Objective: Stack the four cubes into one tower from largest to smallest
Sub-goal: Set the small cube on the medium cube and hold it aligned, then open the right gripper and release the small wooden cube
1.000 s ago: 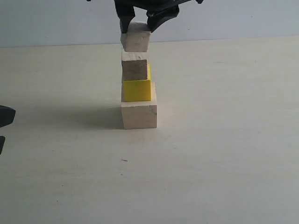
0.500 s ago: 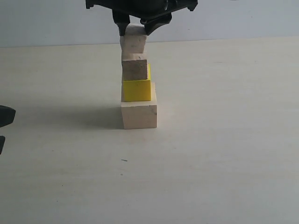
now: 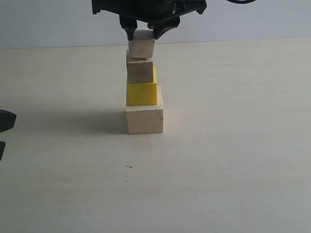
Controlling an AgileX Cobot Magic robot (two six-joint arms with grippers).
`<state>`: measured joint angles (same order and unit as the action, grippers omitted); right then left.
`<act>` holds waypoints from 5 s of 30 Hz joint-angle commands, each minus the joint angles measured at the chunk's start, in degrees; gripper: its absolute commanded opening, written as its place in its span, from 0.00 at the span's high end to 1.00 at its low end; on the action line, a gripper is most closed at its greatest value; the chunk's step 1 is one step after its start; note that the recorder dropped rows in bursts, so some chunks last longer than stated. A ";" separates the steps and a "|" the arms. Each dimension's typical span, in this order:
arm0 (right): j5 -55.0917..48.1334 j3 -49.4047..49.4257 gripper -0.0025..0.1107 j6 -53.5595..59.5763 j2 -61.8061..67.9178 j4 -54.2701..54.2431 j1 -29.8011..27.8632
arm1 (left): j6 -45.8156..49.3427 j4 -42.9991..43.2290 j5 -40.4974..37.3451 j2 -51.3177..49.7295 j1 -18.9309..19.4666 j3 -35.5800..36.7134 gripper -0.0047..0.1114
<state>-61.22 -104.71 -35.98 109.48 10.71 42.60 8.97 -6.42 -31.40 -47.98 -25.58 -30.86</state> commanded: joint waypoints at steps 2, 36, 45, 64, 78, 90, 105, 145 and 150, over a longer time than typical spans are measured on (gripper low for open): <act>0.07 -0.32 0.98 -0.23 -0.04 0.25 0.02 | -0.38 -0.30 0.64 0.35 0.25 0.16 0.96; 1.08 -0.32 0.57 -1.51 -0.06 0.86 0.02 | -0.38 -0.32 0.52 0.35 0.25 0.16 0.96; 0.10 -0.32 0.57 -1.51 -0.06 0.86 0.02 | -0.38 -0.32 0.39 0.35 0.25 0.16 0.96; -0.83 -0.32 0.42 -1.62 -0.06 -1.73 0.02 | -0.38 -0.32 0.39 0.35 0.25 0.16 0.96; -3.55 -0.32 0.42 -1.10 -1.17 -3.26 0.02 | -0.38 -0.32 0.39 0.35 0.25 0.16 0.96; -2.86 -0.32 0.42 1.51 -1.17 -7.22 0.02 | -0.38 -0.32 0.39 0.35 0.25 0.16 0.96; -3.55 -0.32 0.42 3.05 -1.17 -9.85 0.02 | -0.38 -0.32 0.33 1.71 0.25 0.16 0.96; -8.75 -0.32 0.46 16.13 -1.78 -2.10 0.02 | -0.26 -0.32 0.17 2.76 0.25 0.16 0.96; -8.75 -0.20 0.46 18.69 -2.54 -6.24 0.02 | -0.16 -0.21 0.18 2.76 0.25 0.16 0.96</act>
<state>-69.92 -104.71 -18.80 108.27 6.65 42.60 8.97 -6.44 -31.40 -45.64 -25.58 -30.76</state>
